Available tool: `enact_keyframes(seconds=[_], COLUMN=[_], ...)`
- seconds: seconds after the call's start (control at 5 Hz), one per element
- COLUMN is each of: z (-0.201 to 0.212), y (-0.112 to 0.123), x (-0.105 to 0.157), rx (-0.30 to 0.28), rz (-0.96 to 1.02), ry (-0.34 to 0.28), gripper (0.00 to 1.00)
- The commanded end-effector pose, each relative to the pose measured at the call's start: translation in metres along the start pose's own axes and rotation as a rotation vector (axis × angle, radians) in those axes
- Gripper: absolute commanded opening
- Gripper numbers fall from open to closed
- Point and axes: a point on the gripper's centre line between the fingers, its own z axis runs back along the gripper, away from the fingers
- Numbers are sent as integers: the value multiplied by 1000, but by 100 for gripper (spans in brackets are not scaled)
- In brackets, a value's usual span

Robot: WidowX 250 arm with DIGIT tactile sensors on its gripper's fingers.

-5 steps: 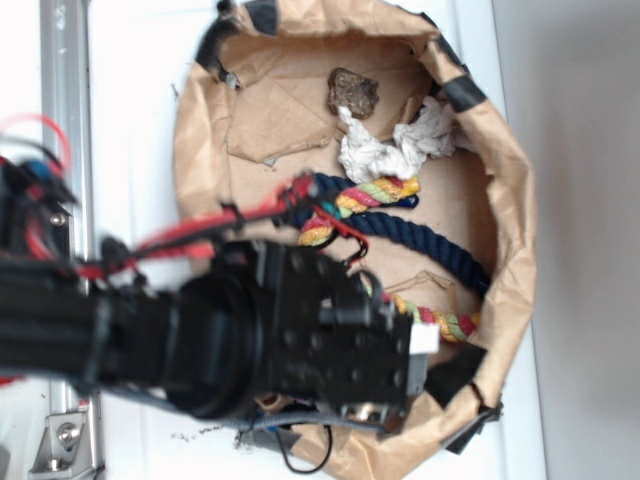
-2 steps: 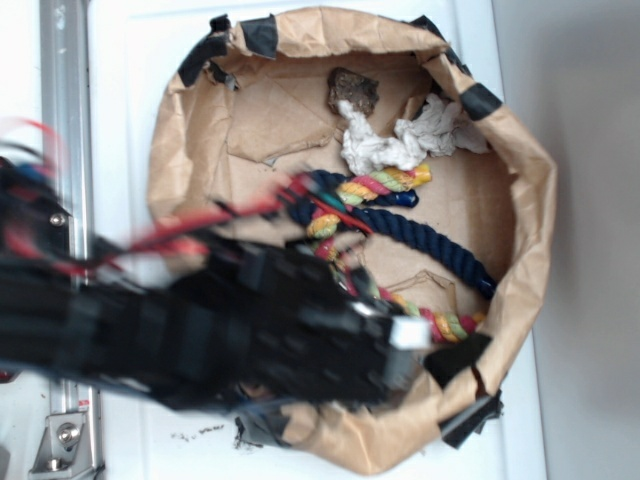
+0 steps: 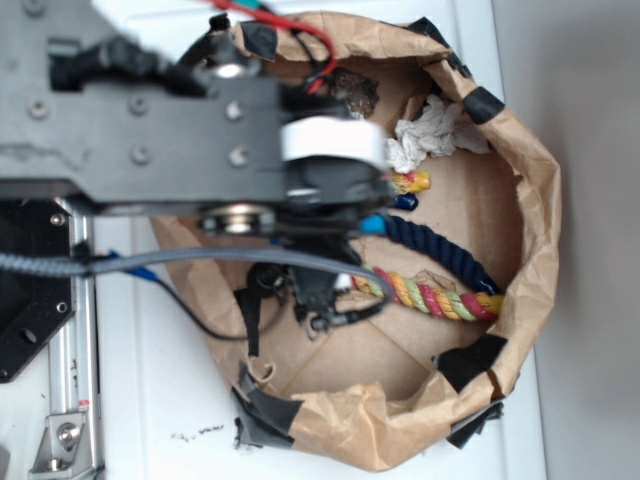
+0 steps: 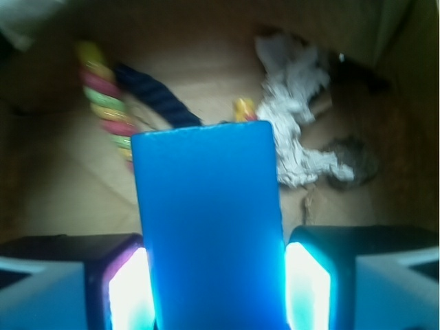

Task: Grab the blue block.

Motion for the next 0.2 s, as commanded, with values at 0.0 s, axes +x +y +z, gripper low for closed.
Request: enact_keyframes(seconds=[0.0], z=[31], y=[-12], x=[4], rx=[-100], rz=[-34], ry=[16], gripper=[0])
